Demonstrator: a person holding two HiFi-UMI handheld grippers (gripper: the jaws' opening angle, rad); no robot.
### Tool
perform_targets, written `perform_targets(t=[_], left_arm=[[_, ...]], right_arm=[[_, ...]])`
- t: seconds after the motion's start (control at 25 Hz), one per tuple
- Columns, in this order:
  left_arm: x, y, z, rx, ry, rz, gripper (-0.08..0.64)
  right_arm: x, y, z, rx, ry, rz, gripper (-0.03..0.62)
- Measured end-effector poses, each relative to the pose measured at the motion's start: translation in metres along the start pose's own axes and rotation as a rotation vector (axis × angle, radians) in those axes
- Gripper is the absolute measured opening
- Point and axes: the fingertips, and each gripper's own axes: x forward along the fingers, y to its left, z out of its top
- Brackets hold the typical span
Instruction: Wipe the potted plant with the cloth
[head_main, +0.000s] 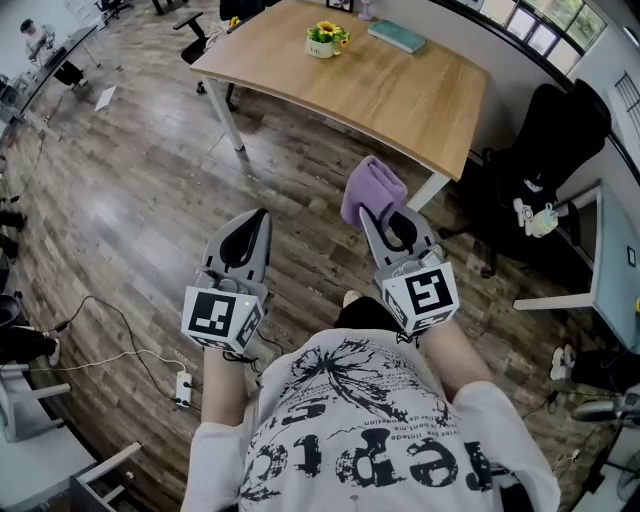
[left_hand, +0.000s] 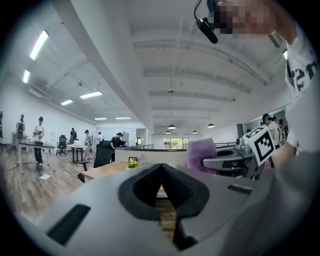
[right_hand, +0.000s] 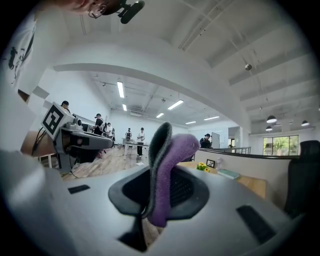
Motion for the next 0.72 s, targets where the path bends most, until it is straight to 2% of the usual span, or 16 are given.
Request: perform_targets(t=[0.24,0.4,0.72], left_arm=[[0.039,0.039,-0.007,-0.007,0.016,0.044,0.003],[0.082,0.074,-0.009,-0.010,0.032,0.085,0.003],[0.211,0.152,-0.001,-0.008,0.048,0.140,0.003]], right_arm=[[0.053,-0.028,-0.014,0.018,0.024,0.014,0.066],[0.105,-0.057,-0.017,0.066,0.015,0.052,0.066],[0.233,-0.152,-0.013,0.040,0.017,0.075,0.066]])
